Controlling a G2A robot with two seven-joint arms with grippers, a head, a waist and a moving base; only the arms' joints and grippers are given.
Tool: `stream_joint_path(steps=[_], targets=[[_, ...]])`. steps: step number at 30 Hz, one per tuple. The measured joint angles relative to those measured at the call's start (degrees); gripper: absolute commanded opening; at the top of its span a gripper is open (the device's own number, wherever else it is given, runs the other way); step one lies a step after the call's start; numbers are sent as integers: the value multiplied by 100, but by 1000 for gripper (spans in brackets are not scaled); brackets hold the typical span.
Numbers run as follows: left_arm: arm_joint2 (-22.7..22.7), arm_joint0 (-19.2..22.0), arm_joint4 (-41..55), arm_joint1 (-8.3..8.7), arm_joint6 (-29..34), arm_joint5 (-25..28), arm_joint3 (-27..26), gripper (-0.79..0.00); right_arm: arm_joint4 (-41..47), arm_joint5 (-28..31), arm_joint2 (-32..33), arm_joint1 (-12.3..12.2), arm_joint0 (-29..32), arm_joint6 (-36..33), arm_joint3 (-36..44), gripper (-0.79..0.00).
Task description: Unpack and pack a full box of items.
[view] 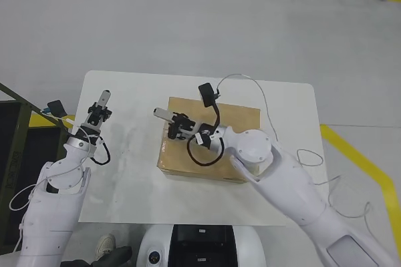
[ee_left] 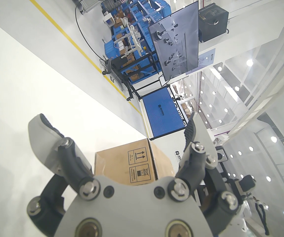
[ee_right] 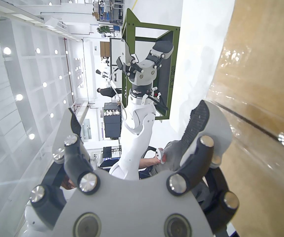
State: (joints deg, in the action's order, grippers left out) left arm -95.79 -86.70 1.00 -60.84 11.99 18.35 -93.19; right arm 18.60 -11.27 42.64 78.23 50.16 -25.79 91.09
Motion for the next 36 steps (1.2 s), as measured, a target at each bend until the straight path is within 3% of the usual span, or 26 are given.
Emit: stream_joint_path(steps=[7, 17, 28, 36], targets=[[0, 0, 0, 0, 0, 0, 0, 0, 59, 228, -425, 274, -347, 302, -579, 0], [0, 0, 0, 0, 0, 0, 0, 0, 561, 108, -527, 553, -704, 107, -1353, 0], [0, 0, 0, 0, 0, 0, 0, 0, 448, 52, -407, 606, -641, -154, -1452, 0], [0, 0, 0, 0, 0, 0, 0, 0, 113, -59, -90, 487, -333, -355, -1088, 0]])
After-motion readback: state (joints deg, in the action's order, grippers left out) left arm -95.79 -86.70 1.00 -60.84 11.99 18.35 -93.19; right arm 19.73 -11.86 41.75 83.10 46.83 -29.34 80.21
